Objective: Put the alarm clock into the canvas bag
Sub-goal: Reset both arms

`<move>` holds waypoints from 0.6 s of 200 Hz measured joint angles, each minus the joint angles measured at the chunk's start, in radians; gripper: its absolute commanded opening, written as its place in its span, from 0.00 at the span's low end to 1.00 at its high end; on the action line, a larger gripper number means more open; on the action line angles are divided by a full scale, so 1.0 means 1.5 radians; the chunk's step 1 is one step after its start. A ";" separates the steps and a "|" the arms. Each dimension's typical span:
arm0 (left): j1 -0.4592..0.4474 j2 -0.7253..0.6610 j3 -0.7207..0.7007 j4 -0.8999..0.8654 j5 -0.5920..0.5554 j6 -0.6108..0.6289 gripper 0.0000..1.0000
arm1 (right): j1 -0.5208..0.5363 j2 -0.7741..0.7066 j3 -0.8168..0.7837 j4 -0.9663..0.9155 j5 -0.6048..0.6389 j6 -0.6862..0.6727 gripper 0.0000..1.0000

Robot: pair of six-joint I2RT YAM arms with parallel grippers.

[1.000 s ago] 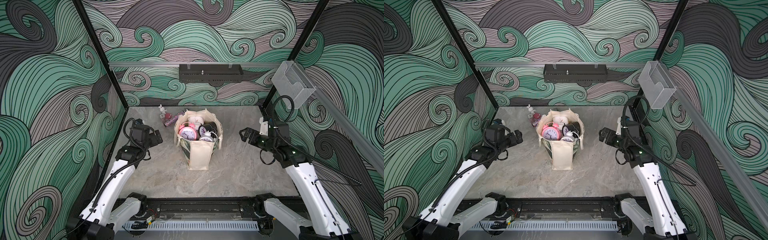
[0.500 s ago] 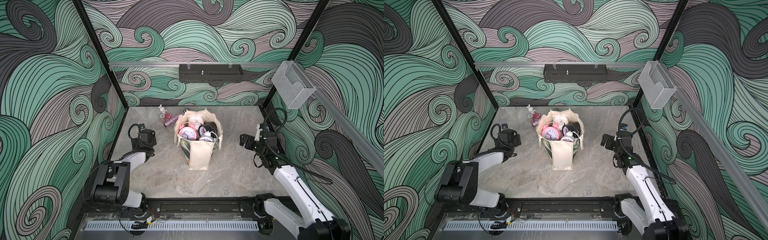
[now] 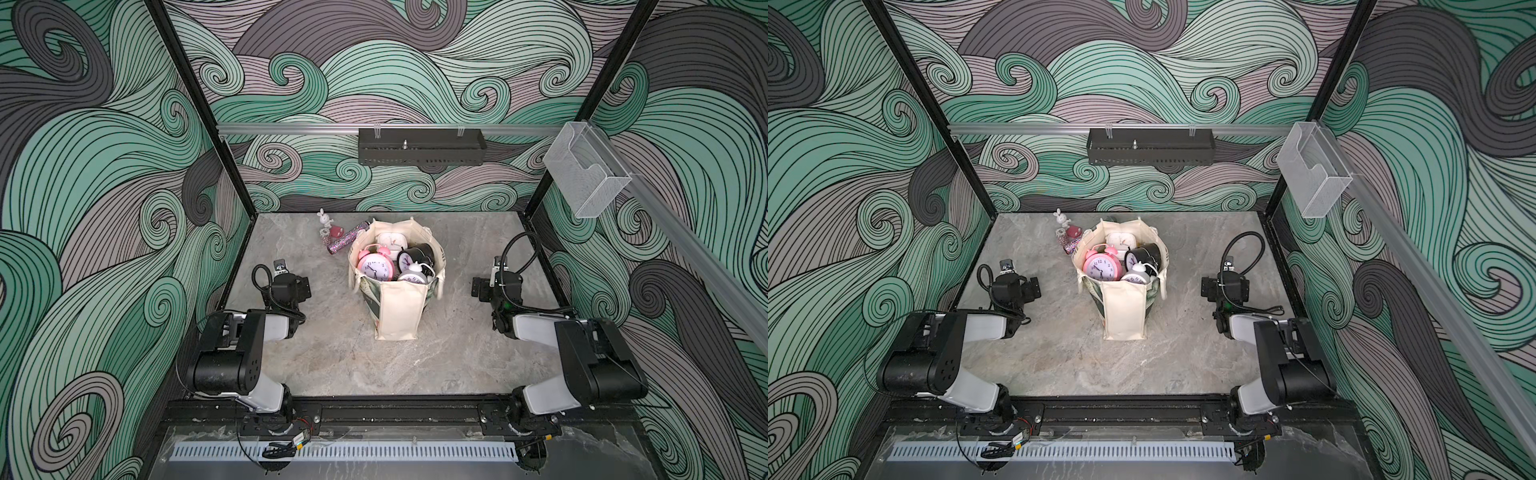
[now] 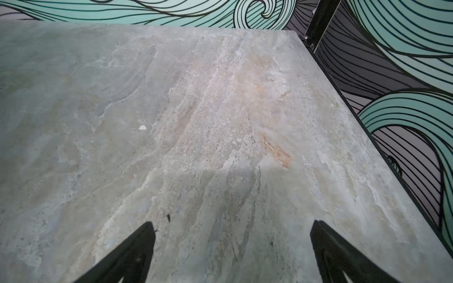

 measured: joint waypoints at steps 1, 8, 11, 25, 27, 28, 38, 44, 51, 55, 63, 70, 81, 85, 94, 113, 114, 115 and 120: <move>0.000 0.000 0.000 0.001 0.000 0.000 0.99 | -0.001 0.000 0.000 0.001 -0.001 0.000 1.00; 0.000 0.000 0.000 0.002 0.001 0.000 0.99 | -0.012 0.003 -0.004 0.017 -0.018 -0.002 1.00; 0.000 0.000 0.000 0.002 0.002 0.000 0.99 | -0.017 0.005 -0.007 0.030 -0.025 -0.002 1.00; 0.000 0.000 0.000 0.005 0.003 0.000 0.99 | -0.034 0.018 -0.025 0.094 -0.056 -0.004 1.00; 0.000 0.000 0.000 0.006 0.003 0.000 0.99 | -0.036 0.020 -0.027 0.100 -0.057 -0.004 1.00; 0.000 0.000 0.000 0.006 0.003 0.000 0.99 | -0.037 0.021 -0.028 0.102 -0.059 -0.004 1.00; 0.000 0.000 0.000 0.007 0.004 0.000 0.99 | -0.043 0.022 -0.033 0.102 -0.070 -0.005 1.00; 0.000 0.000 0.000 0.007 0.004 0.000 0.99 | -0.043 0.022 -0.036 0.108 -0.077 -0.005 1.00; 0.000 0.000 0.000 0.007 0.004 0.000 0.99 | -0.043 0.022 -0.039 0.122 -0.084 -0.006 1.00; 0.000 0.000 0.000 0.007 0.004 0.000 0.99 | -0.043 0.022 -0.040 0.126 -0.086 -0.007 1.00; 0.000 0.000 0.000 0.007 0.004 0.000 0.99 | -0.043 0.022 -0.040 0.131 -0.091 -0.007 1.00; 0.000 0.000 0.000 0.007 0.004 0.000 0.99 | -0.043 0.022 -0.040 0.135 -0.096 -0.008 1.00; 0.000 0.000 0.000 0.007 0.004 0.000 0.99 | -0.043 0.022 -0.040 0.139 -0.100 -0.009 1.00; 0.000 0.000 0.000 0.007 0.004 0.000 0.99 | -0.043 0.022 -0.040 0.140 -0.101 -0.009 1.00; 0.000 0.000 0.001 0.007 0.004 0.000 0.99 | -0.043 0.022 -0.040 0.141 -0.103 -0.009 1.00; 0.000 0.000 0.001 0.007 0.005 0.000 0.99 | -0.043 0.022 -0.040 0.141 -0.106 -0.009 1.00; 0.000 0.000 0.001 0.007 0.005 0.000 0.99 | -0.043 0.022 -0.040 0.141 -0.106 -0.009 1.00; 0.000 0.000 0.001 0.007 0.005 0.000 0.99 | -0.043 0.022 -0.040 0.141 -0.106 -0.009 1.00; 0.000 0.000 0.001 0.007 0.005 0.000 0.99 | -0.043 0.022 -0.040 0.142 -0.106 -0.009 1.00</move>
